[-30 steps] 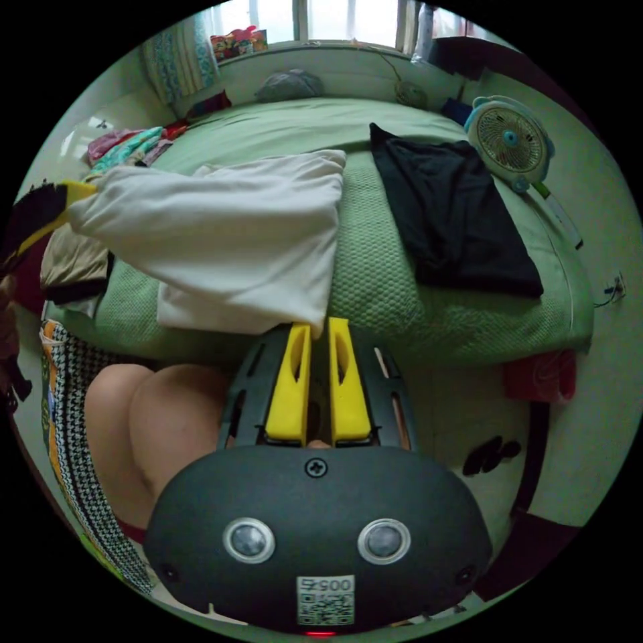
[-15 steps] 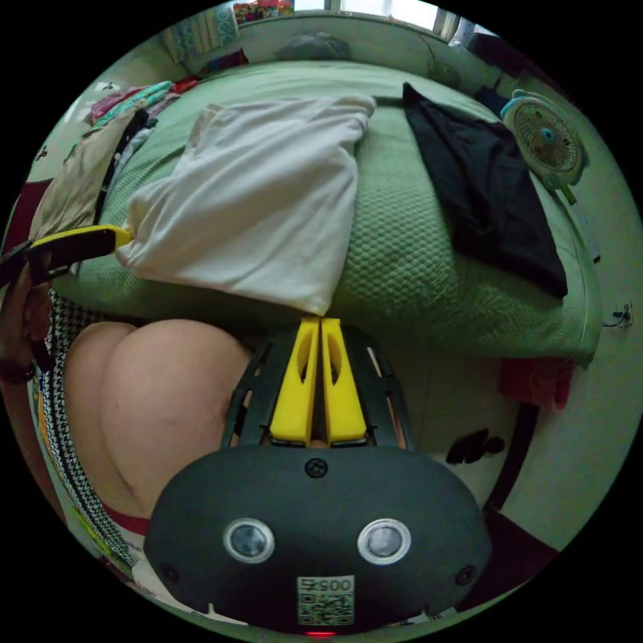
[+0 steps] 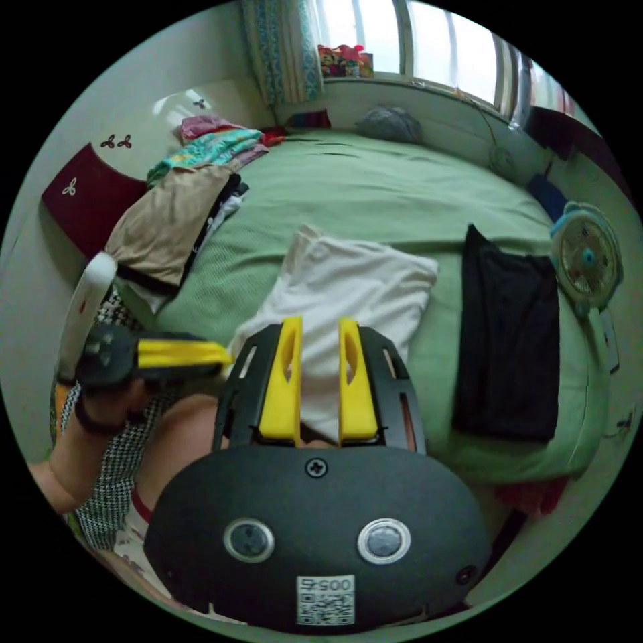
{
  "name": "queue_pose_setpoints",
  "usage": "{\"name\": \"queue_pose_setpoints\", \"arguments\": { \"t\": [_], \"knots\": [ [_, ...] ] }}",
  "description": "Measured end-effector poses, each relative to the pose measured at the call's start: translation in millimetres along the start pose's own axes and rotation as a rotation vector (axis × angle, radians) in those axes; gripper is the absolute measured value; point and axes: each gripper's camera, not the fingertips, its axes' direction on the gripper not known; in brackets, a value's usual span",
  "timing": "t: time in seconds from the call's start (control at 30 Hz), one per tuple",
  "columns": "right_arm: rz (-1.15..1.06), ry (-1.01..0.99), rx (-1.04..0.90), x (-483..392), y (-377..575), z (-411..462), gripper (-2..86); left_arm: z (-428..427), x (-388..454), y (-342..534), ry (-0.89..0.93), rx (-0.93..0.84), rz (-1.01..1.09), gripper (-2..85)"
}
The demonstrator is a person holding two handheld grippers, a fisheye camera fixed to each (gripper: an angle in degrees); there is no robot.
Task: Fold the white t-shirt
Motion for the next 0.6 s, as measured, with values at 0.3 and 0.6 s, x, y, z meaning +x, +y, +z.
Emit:
{"name": "queue_pose_setpoints", "arguments": {
  "t": [0.3,0.6],
  "knots": [
    [0.095,0.009,-0.197,-13.6,-103.3,101.9,8.7,1.2,-14.9,3.3,0.051,0.023,0.018,1.9],
    [0.120,0.015,-0.070,-1.6,-96.8,81.1,3.0,11.6,-28.8,4.2,0.113,0.034,0.042,2.1]
  ]
}}
